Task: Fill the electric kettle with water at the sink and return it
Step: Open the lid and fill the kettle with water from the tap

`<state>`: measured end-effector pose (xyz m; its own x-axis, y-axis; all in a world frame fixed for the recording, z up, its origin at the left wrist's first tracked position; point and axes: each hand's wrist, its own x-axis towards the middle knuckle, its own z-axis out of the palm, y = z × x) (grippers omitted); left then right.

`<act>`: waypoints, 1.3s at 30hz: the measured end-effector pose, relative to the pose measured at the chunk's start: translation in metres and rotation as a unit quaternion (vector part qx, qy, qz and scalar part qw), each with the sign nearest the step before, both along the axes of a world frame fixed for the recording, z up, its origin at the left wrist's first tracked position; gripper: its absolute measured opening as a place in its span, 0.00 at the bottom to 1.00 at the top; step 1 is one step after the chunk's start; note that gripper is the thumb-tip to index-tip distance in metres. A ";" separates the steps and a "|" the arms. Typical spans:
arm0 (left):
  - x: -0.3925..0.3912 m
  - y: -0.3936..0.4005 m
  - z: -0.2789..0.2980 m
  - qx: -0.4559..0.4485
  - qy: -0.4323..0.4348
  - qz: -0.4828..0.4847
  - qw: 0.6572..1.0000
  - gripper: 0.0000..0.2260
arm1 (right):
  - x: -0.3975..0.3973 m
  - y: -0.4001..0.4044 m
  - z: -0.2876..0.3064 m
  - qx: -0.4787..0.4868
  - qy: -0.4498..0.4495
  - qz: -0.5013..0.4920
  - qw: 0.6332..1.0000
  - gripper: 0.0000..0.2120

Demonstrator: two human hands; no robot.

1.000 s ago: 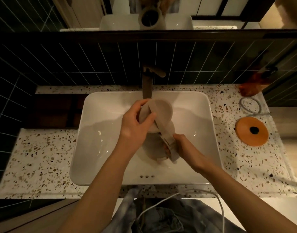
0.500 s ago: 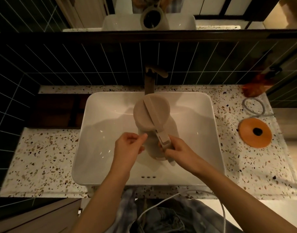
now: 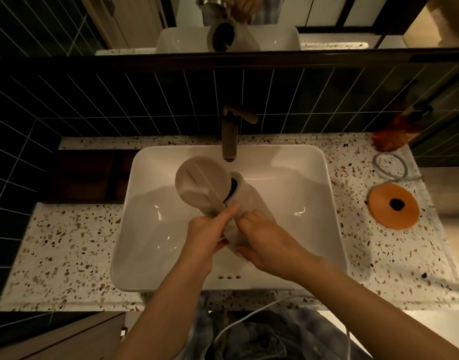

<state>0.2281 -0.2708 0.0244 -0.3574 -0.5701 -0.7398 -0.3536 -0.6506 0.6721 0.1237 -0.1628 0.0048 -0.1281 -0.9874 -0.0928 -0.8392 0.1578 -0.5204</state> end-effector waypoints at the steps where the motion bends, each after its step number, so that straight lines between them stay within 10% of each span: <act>1: 0.001 0.000 -0.001 0.003 0.000 0.009 1.000 0.16 | -0.001 -0.001 -0.001 -0.012 0.038 0.019 0.999 0.26; 8: 0.006 -0.016 -0.011 0.018 0.035 0.022 0.999 0.12 | -0.026 -0.010 0.020 -0.048 0.010 0.043 0.998 0.07; 19: 0.017 -0.043 -0.021 -0.018 0.060 -0.037 0.997 0.13 | -0.111 -0.079 0.024 0.039 -0.138 -0.225 0.964 0.14; 27: 0.018 -0.047 -0.033 -0.063 0.071 -0.045 0.994 0.19 | -0.136 -0.139 0.028 0.082 -0.341 -0.371 0.860 0.23; 39: -0.004 -0.073 -0.039 -0.110 -0.024 -0.069 0.991 0.32 | -0.145 -0.159 0.020 0.074 -0.332 -0.390 0.856 0.09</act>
